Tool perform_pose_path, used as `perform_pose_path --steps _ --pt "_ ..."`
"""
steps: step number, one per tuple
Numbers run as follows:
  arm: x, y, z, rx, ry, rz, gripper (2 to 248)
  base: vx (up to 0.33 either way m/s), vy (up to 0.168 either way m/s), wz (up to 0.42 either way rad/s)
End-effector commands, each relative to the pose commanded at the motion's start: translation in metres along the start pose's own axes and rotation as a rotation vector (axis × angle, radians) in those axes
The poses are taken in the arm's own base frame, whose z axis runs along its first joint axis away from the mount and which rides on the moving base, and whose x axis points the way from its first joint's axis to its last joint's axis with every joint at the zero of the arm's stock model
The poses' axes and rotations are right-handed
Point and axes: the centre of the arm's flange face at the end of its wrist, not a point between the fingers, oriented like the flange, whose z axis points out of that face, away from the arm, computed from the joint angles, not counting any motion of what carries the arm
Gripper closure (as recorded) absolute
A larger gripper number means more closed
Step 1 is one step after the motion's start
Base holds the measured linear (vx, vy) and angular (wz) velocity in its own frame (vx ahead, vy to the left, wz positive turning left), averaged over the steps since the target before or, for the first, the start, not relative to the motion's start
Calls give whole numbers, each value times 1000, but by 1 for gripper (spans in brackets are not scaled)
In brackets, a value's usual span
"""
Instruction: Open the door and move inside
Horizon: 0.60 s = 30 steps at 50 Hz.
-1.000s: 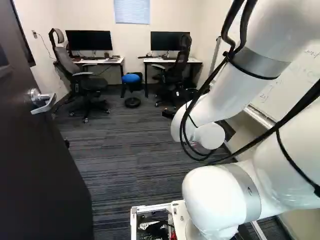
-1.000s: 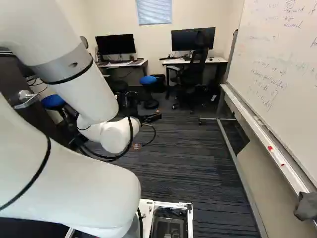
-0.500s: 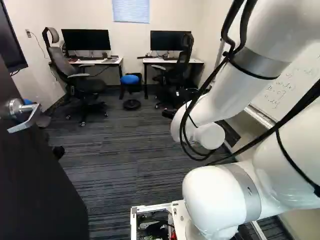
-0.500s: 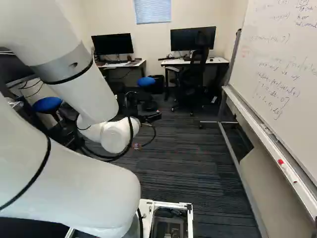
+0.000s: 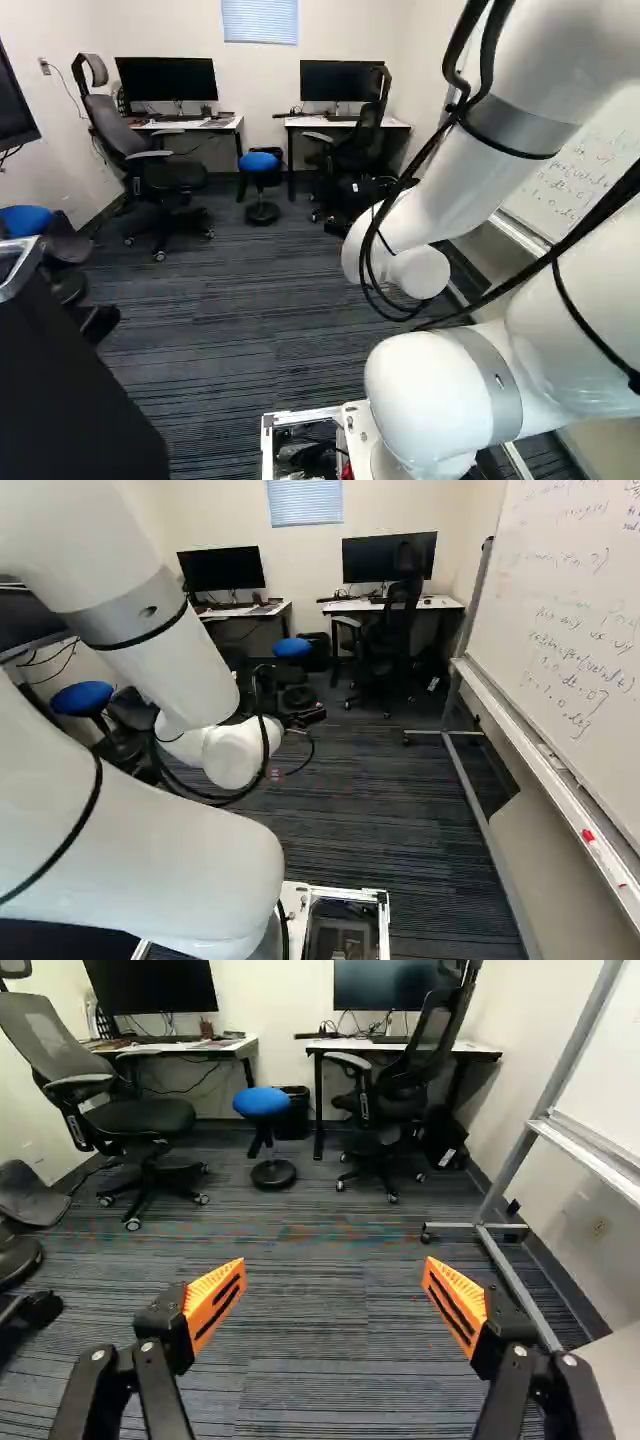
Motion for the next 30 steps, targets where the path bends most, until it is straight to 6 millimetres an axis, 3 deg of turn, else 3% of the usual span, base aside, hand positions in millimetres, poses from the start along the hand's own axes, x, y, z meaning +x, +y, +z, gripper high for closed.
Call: perform_pose_path --steps 30 --pt "0 0 0 0 0 0 3 138 2 -6"
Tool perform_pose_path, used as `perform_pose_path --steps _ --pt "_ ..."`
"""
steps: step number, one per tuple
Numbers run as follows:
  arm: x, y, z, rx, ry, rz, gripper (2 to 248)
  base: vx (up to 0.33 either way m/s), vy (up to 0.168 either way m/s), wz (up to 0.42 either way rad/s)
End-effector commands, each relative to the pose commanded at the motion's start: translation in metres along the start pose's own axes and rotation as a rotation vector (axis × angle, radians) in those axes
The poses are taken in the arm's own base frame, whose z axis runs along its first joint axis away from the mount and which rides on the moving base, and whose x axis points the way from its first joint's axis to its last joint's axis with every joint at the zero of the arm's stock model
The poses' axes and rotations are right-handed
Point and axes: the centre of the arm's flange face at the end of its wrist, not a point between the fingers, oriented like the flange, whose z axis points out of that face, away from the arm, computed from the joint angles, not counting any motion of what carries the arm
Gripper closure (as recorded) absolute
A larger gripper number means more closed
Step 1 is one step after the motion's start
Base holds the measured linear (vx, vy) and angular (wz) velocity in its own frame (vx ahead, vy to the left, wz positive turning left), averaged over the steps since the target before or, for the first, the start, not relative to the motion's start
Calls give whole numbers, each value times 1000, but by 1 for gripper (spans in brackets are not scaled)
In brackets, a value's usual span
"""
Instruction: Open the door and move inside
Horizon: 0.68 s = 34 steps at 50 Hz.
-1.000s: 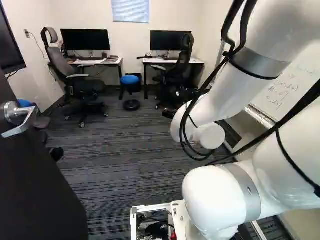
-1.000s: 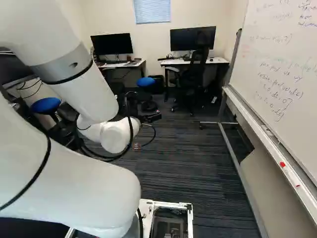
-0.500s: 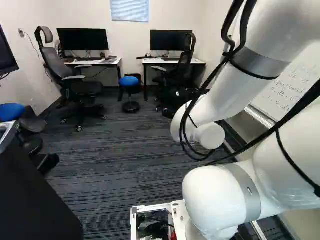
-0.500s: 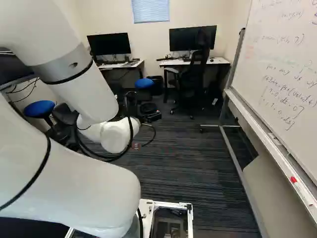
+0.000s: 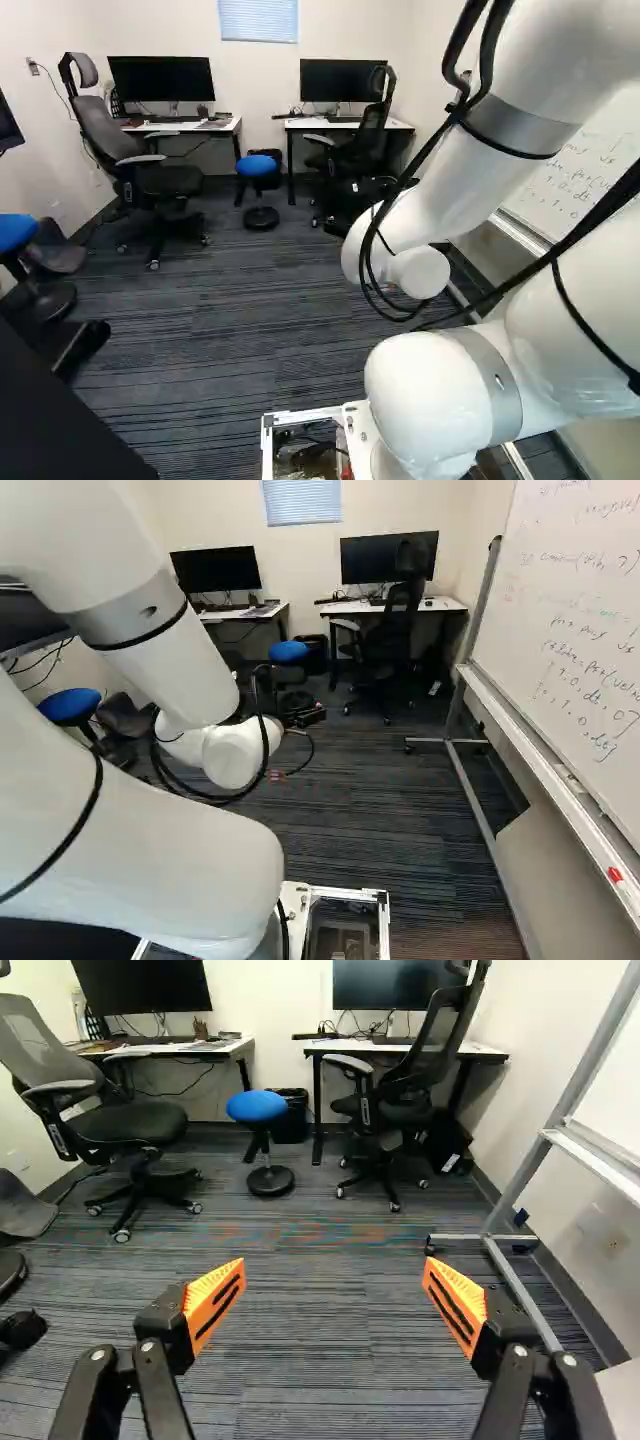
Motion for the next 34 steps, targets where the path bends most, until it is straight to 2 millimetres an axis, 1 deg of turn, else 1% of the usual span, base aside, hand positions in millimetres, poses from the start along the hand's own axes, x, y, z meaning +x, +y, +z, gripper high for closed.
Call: perform_pose_path --steps 11,34 --pt "0 0 0 0 0 0 3 84 1 -2" --pt "0 0 0 0 0 0 3 0 0 0"
